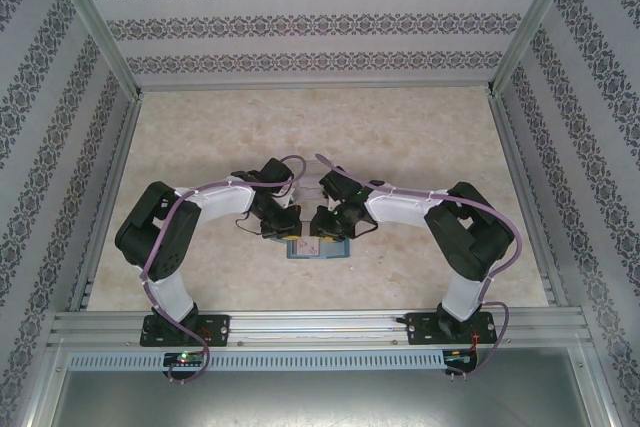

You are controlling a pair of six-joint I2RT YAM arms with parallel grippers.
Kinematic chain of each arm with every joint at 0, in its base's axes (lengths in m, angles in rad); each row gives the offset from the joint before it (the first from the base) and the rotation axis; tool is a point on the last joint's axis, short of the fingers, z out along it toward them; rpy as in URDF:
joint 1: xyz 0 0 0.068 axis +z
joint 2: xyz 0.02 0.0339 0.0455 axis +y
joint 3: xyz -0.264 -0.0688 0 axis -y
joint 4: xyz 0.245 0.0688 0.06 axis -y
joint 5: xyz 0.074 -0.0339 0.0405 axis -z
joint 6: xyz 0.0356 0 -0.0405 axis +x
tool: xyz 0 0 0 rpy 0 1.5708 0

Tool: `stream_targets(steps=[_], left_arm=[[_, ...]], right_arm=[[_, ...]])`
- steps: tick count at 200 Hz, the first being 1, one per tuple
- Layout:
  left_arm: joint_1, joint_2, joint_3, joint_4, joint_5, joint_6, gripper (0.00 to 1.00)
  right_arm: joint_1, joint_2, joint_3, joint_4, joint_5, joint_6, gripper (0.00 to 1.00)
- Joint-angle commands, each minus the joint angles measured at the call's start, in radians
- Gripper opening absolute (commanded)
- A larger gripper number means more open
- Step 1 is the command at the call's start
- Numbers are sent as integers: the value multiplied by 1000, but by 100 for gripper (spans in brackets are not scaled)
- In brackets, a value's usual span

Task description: Take the credit cards out of the card holder

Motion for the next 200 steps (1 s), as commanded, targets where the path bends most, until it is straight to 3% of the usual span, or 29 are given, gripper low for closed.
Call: stream_targets(steps=[1,70,125,200], left_arm=[[-12,47,-13,-88,-89,33,0],[-12,61,-14,-100,-105,39,0],[-12,59,-18,-98,-106,36,0],[-12,56,-20,-100,-103,34,0]], right_arm=[[-19,-20,-56,107,-61,35,29],[-58,-72,-170,322,-181,88,27],[-61,-74,-184,345,-202,89,27],[-44,-77,-175,263,-142,50,28]])
